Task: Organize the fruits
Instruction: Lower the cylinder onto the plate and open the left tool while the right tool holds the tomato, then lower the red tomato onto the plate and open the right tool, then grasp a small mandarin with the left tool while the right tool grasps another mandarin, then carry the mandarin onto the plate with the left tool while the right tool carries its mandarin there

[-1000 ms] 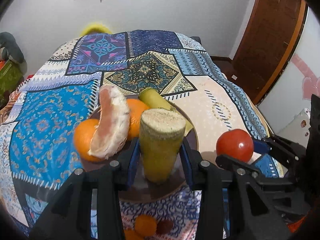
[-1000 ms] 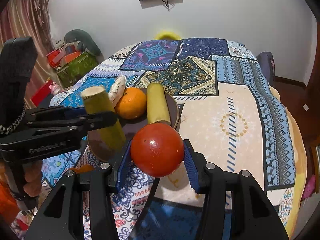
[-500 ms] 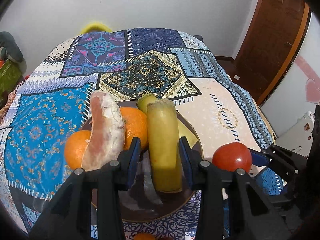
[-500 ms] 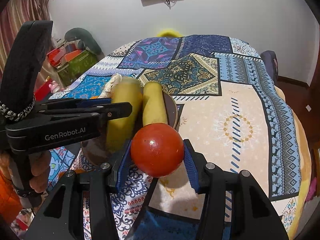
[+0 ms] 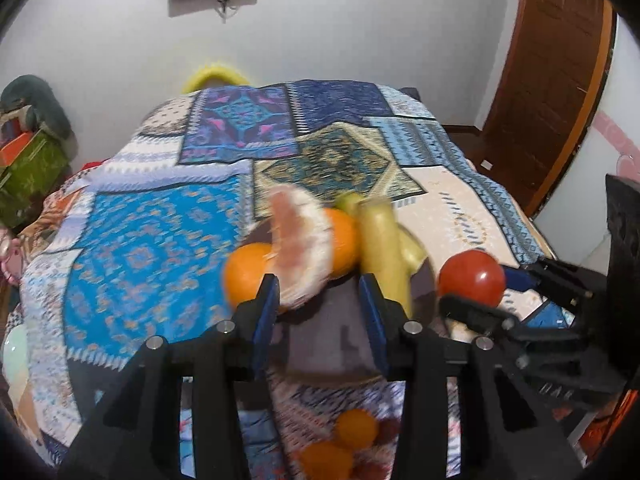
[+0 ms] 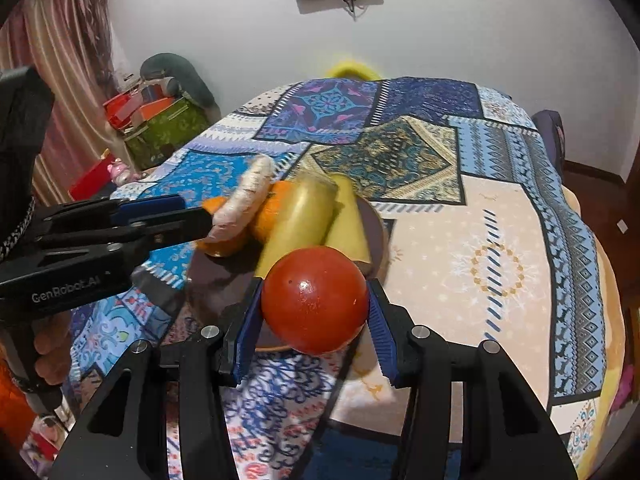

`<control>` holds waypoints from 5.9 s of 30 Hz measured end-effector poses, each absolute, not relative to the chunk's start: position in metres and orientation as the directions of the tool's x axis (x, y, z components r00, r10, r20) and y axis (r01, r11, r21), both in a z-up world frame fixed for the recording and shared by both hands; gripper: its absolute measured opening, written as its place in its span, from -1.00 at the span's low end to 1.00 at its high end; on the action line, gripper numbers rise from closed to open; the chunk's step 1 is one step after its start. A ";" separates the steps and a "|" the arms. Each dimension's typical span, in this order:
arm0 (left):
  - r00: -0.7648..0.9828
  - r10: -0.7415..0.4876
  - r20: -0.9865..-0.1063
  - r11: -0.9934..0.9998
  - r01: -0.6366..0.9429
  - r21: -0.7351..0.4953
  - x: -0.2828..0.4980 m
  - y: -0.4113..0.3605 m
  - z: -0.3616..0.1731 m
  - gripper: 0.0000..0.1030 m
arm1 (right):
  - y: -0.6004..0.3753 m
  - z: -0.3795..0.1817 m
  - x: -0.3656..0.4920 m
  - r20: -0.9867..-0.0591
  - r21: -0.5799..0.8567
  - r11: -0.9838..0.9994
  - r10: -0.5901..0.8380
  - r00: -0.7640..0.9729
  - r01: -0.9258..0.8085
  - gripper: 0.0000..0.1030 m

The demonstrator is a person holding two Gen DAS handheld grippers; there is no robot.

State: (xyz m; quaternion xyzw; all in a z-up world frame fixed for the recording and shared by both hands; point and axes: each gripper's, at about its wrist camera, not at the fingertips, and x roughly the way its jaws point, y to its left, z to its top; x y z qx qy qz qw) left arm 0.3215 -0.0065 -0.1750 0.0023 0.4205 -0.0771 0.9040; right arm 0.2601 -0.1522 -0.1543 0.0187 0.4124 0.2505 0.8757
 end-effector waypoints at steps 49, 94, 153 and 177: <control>0.617 -0.110 -0.780 0.994 0.086 -0.072 0.245 0.050 -0.186 0.06 | -0.075 -0.151 0.252 -0.753 0.153 0.840 0.440 0.488 -0.521 0.42; 0.513 -0.189 -0.838 0.982 0.074 -0.176 0.228 0.041 -0.227 -0.29 | -0.072 -0.186 0.202 -0.800 0.193 0.798 0.465 0.380 -0.571 -0.11; 0.573 -0.146 -0.806 0.989 0.075 -0.125 0.318 0.022 -0.220 -0.29 | -0.137 -0.176 0.265 -0.744 0.152 0.892 0.387 0.544 -0.426 -0.42; 0.574 -0.154 -0.804 0.988 0.090 -0.126 0.319 0.021 -0.224 -0.27 | -0.142 -0.192 0.279 -0.763 0.204 0.891 0.405 0.504 -0.406 -0.36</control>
